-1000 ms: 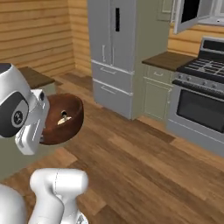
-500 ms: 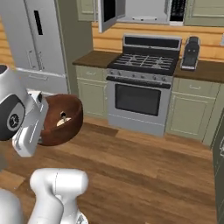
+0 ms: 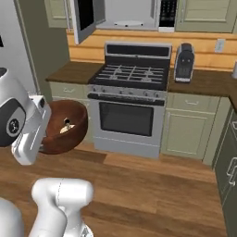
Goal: Pick the mushroom from the sink and place it in the bowl. Then pick the bowl and place it in the microwave. Then close the microwave door and press the start button.
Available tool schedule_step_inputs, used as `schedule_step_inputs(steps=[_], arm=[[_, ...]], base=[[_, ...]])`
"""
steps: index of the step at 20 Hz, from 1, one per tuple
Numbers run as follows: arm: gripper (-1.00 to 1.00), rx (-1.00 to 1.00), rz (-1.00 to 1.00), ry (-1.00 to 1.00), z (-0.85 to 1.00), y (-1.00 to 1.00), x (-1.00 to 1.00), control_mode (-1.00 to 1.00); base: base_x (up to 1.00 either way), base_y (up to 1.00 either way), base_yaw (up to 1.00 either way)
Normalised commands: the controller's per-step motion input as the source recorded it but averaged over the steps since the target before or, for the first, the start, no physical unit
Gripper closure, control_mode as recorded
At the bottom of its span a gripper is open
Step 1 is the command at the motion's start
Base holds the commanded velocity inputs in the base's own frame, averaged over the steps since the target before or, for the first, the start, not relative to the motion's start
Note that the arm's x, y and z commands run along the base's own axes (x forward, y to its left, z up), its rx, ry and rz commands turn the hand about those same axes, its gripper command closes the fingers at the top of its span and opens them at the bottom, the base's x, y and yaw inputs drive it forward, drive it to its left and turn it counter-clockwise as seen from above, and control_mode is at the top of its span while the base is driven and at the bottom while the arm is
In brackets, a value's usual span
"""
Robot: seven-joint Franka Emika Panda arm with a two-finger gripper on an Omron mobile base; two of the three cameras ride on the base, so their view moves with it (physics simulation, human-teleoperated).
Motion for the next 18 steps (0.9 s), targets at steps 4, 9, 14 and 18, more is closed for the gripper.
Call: schedule_step_inputs(steps=[4,9,14,18], arm=[[1.00,0.00,0.00,0.00,0.00,0.00,0.00,1.00],[1.00,0.00,0.00,0.00,0.00,0.00,0.00,1.00],[1.00,0.00,0.00,0.00,0.00,0.00,0.00,1.00],[1.00,0.00,0.00,0.00,0.00,0.00,0.00,1.00]], base=[[1.00,0.01,-0.02],[1.00,-0.20,0.05],[1.00,-0.38,0.19],[0.77,-0.51,0.22]])
